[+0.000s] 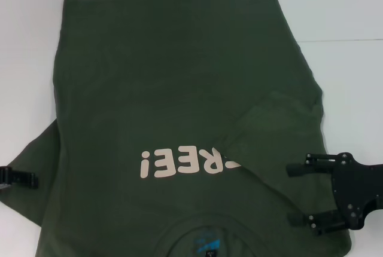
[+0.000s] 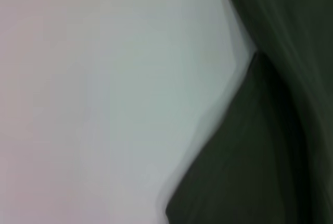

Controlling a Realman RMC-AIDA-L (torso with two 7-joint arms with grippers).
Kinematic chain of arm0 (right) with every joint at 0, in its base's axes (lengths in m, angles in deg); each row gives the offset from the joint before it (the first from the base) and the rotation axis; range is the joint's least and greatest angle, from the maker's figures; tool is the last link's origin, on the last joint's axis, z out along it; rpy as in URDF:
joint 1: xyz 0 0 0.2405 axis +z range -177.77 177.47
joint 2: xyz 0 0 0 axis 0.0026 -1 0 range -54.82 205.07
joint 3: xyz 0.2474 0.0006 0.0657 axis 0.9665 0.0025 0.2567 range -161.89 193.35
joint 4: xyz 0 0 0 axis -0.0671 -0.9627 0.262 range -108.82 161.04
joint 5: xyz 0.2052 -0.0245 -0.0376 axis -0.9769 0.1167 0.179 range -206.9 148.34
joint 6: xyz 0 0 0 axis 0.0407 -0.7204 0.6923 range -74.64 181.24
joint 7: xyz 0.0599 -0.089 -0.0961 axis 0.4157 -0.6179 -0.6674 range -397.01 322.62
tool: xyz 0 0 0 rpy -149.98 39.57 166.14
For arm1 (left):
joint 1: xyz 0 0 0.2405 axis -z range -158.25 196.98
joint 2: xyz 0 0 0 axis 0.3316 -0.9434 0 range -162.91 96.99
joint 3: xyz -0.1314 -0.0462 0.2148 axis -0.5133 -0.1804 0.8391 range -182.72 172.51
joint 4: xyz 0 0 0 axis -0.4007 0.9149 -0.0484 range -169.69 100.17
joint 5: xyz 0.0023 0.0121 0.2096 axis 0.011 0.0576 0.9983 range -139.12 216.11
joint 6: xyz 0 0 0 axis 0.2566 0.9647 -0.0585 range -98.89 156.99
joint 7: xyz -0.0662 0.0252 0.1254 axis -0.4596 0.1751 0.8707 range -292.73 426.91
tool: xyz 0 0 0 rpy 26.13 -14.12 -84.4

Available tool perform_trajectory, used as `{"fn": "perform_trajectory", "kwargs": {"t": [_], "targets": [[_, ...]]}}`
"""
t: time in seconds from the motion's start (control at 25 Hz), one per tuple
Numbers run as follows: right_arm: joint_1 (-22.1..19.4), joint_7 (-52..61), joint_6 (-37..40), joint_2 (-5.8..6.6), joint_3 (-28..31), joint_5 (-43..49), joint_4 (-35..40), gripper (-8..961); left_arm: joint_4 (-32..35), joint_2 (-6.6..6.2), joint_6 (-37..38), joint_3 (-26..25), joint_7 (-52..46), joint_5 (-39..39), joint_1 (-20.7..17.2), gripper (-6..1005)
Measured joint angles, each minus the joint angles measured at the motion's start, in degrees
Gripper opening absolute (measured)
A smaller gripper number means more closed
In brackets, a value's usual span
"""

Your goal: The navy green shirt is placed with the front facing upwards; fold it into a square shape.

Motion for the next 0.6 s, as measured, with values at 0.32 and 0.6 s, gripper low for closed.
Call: {"fn": "perform_trajectory", "kwargs": {"t": [0.32,0.6], "targets": [[0.07,0.20,-0.61,-0.01,0.00,0.01,0.00,917,-0.74,-0.14,-0.20,0.00,-0.37,0.00,0.74,794],[0.25,1.02,-0.62,0.06,0.00,0.01,0.00,917,-1.25,-0.37,-0.73,0.00,-0.23,0.00,0.80,791]]}}
